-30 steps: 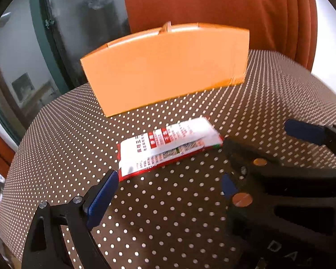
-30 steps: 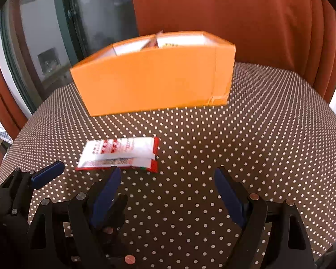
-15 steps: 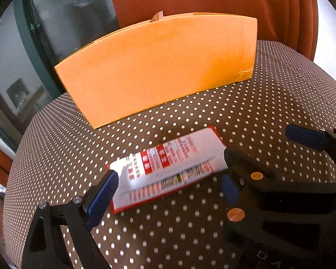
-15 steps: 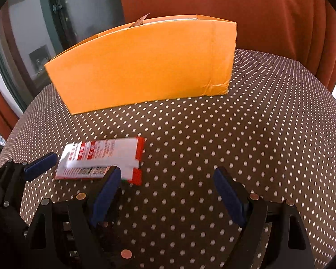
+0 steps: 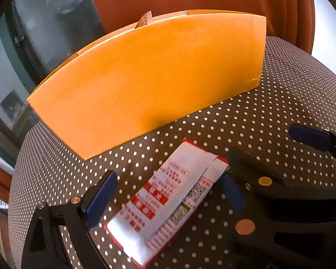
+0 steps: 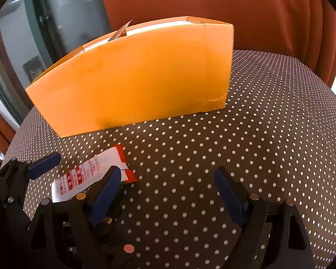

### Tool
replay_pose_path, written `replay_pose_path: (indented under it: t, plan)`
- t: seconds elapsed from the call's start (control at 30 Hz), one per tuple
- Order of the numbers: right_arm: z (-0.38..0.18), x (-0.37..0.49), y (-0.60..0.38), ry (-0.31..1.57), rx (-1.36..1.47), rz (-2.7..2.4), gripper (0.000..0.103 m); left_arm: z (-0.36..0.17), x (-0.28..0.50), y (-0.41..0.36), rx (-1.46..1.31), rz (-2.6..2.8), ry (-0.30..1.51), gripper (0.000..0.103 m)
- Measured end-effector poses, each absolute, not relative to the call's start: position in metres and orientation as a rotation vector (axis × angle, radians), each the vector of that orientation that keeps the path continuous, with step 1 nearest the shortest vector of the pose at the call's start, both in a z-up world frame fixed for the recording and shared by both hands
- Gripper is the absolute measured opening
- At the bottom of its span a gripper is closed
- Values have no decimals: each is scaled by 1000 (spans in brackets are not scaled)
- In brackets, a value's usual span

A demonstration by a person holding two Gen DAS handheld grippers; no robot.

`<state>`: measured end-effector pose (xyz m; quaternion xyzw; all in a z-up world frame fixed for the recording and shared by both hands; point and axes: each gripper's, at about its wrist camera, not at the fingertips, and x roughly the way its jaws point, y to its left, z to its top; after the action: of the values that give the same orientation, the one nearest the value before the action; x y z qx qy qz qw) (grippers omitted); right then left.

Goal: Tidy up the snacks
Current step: 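Grasp the red-white printed packet with the left tool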

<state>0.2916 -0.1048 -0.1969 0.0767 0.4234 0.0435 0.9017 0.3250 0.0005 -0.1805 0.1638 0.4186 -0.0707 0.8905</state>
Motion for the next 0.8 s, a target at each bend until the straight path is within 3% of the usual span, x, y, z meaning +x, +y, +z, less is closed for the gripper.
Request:
replay_pose_path:
  t: [0.3, 0.47, 0.67, 0.73, 0.8]
  plan:
    - [-200, 305, -106, 883, 192, 98, 87, -187, 357, 24, 159, -227, 937, 101]
    - [-201, 312, -108, 899, 210, 105, 87, -189, 363, 30, 121, -258, 931, 97]
    - [-202, 308, -108, 896, 202, 91, 88, -184, 356, 27, 119, -272, 914, 75]
    - [-203, 304, -107, 899, 199, 89, 88, -184, 343, 25, 107, -261, 901, 62]
    - [-201, 301, -107, 903, 198, 89, 88, -183, 338, 24, 93, -238, 896, 58]
